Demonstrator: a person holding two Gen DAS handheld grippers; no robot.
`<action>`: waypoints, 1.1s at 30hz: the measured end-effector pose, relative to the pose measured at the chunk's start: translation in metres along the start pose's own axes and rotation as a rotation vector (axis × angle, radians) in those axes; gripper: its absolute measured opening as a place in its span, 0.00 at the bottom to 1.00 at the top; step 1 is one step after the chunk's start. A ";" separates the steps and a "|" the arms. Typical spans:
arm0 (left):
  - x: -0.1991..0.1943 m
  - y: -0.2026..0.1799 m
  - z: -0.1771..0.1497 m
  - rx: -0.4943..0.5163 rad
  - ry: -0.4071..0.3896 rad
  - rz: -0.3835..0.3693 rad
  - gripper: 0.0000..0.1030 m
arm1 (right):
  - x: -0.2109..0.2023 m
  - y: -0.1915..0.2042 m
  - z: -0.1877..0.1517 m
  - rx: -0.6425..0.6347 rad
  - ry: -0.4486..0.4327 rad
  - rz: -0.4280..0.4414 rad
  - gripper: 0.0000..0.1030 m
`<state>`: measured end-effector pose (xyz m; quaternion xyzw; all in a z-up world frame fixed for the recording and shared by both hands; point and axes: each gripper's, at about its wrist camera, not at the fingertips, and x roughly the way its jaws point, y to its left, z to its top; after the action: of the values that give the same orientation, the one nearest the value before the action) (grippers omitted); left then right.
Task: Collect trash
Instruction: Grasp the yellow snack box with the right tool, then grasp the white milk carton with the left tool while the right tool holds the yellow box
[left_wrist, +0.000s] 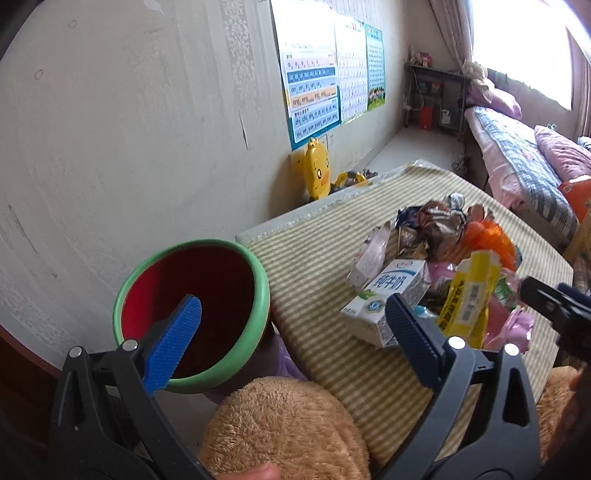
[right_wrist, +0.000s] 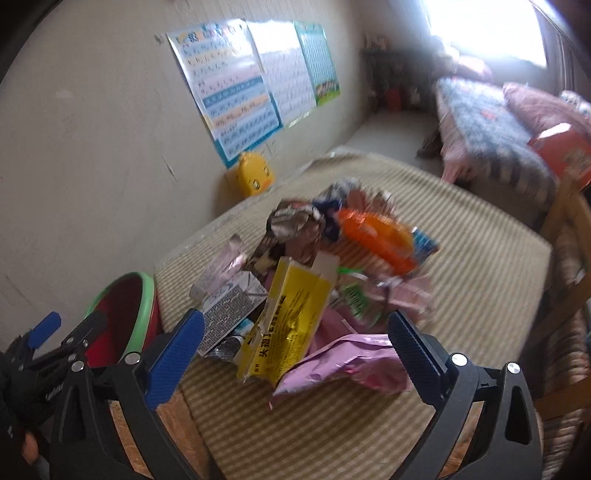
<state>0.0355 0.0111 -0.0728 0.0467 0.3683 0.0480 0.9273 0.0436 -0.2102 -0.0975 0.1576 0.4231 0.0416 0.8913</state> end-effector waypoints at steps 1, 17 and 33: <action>0.002 0.000 -0.001 0.001 0.005 -0.004 0.95 | 0.009 -0.002 0.001 0.019 0.025 0.013 0.84; 0.034 -0.018 -0.008 0.084 0.094 -0.079 0.95 | 0.054 -0.008 0.007 0.042 0.119 0.105 0.25; 0.123 -0.065 0.003 0.205 0.307 -0.322 0.93 | -0.028 -0.014 0.005 0.025 -0.058 0.151 0.25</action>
<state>0.1302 -0.0388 -0.1618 0.0731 0.5107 -0.1316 0.8465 0.0289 -0.2303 -0.0782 0.2012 0.3844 0.0986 0.8956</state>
